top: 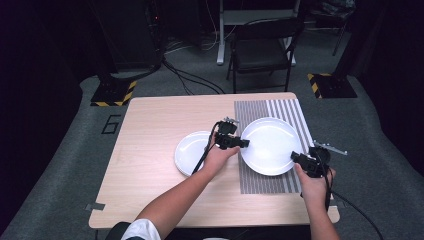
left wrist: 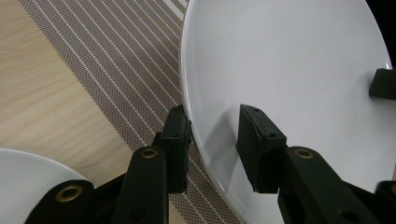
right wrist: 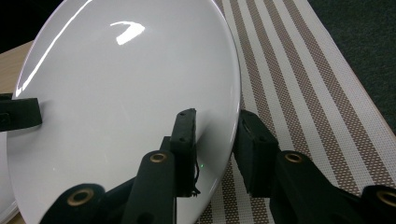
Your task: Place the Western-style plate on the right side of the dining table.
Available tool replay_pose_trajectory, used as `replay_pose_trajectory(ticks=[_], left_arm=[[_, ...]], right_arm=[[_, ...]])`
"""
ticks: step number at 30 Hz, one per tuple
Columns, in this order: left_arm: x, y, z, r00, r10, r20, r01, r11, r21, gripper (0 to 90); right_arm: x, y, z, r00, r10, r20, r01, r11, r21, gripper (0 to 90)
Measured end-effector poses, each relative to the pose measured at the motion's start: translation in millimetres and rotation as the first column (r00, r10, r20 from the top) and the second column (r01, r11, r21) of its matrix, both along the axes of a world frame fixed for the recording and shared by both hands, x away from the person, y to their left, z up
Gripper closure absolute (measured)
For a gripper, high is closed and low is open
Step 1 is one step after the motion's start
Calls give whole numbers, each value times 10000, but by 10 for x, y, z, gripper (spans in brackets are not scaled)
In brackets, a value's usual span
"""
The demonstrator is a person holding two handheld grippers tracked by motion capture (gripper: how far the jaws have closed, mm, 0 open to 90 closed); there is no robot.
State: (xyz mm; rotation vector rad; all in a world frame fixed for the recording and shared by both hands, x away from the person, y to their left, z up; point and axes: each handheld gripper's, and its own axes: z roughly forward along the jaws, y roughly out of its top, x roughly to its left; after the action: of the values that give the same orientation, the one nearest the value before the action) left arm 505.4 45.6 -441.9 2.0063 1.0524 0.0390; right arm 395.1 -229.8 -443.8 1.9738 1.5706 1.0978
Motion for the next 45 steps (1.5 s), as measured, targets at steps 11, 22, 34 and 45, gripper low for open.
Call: replay_pose_trajectory(ticks=[11, 22, 34, 45], left_arm=[[103, -57, -104, 10000, 0, -74, 0, 10000, 17, 646], [191, -58, -203, 9997, 32, -242, -33, 10000, -47, 647], [268, -58, -302, 9994, 43, -356, -45, 10000, -62, 647], [335, -86, -415, 9983, 191, -544, -203, 9996, -203, 647]], right_arm=[[85, -37, -110, 9999, -61, -120, 60, 9999, -126, 691], [158, -42, -184, 9999, -60, -133, 58, 9999, -117, 692], [221, -30, -268, 9997, -89, -228, 86, 9998, -152, 694], [285, -41, -336, 9991, -212, -364, 205, 9996, -195, 694]])
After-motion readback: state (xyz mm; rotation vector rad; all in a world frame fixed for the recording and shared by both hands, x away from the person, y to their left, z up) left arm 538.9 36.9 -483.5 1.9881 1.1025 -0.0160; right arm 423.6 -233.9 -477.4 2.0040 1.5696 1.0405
